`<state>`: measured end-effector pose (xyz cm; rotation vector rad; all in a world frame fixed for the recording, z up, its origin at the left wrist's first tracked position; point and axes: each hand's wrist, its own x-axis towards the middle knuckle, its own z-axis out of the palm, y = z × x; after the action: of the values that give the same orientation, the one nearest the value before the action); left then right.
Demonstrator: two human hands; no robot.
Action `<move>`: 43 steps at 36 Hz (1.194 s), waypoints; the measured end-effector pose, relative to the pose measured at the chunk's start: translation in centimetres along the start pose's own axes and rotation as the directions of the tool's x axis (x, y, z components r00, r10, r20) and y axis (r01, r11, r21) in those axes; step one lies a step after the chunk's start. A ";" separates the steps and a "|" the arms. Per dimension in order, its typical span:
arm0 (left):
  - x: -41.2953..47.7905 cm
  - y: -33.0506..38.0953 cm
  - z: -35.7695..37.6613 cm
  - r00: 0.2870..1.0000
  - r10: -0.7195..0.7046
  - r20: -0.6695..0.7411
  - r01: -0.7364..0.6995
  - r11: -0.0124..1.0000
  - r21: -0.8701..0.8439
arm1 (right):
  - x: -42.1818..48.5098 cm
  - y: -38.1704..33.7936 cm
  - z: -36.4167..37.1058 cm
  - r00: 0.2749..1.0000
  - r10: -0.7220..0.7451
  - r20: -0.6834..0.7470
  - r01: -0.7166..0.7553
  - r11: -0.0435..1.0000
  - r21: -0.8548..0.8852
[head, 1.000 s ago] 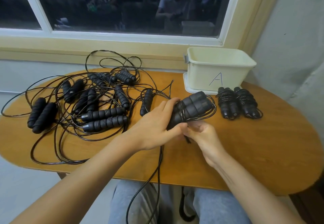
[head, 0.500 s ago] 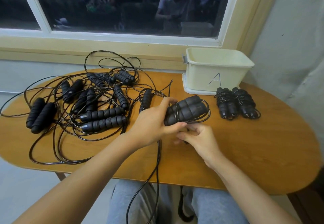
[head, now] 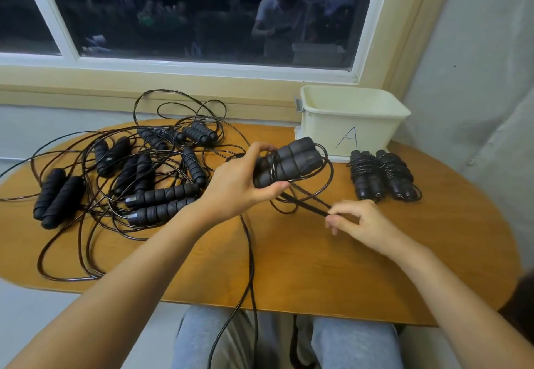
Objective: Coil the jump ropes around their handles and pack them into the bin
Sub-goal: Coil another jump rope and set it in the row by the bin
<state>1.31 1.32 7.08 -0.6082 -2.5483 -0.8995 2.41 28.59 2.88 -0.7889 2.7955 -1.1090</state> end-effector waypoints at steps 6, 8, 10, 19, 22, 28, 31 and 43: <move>0.3 -0.6 -0.6 1.000 0.005 -0.003 -0.005 0.999 -0.048 | -0.4 1.7 -1.5 0.996 0.077 -0.039 -0.073 0.992 0.103; 0.4 -0.5 -0.6 1.000 0.013 0.004 -0.012 0.999 -0.041 | -0.1 1.9 -1.5 0.995 0.102 0.006 -0.102 0.986 0.131; 0.5 -0.5 -0.6 1.000 0.025 0.012 -0.024 0.999 -0.033 | 0.3 2.0 -1.6 0.992 0.123 -0.001 -0.120 0.975 0.186; -0.4 1.2 -0.1 0.947 0.299 0.121 -0.316 0.933 0.171 | 5.3 1.6 -3.6 0.977 0.206 -0.047 -0.206 0.979 0.002; -1.1 2.1 0.8 0.893 0.396 0.214 -0.443 0.858 0.262 | 7.1 -0.3 -4.2 0.978 0.204 -0.046 -0.206 0.978 -0.035; -2.0 2.2 2.8 0.902 0.322 0.288 -0.420 0.811 0.407 | 8.3 -5.3 -3.9 0.993 0.094 -0.078 -0.102 0.989 -0.108; -2.2 2.4 3.3 0.939 0.188 0.287 -0.312 0.818 0.484 | 7.9 -6.9 -3.1 0.996 0.031 -0.084 -0.044 0.987 -0.156; -1.0 1.0 2.1 0.995 -0.088 0.041 0.051 0.836 0.547 | 1.7 -8.4 0.5 0.983 -0.004 -0.185 -0.051 0.956 -0.290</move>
<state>2.30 3.11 5.59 -0.3686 -2.7156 -0.1345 4.74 22.29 8.23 -0.7008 3.1667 -0.8096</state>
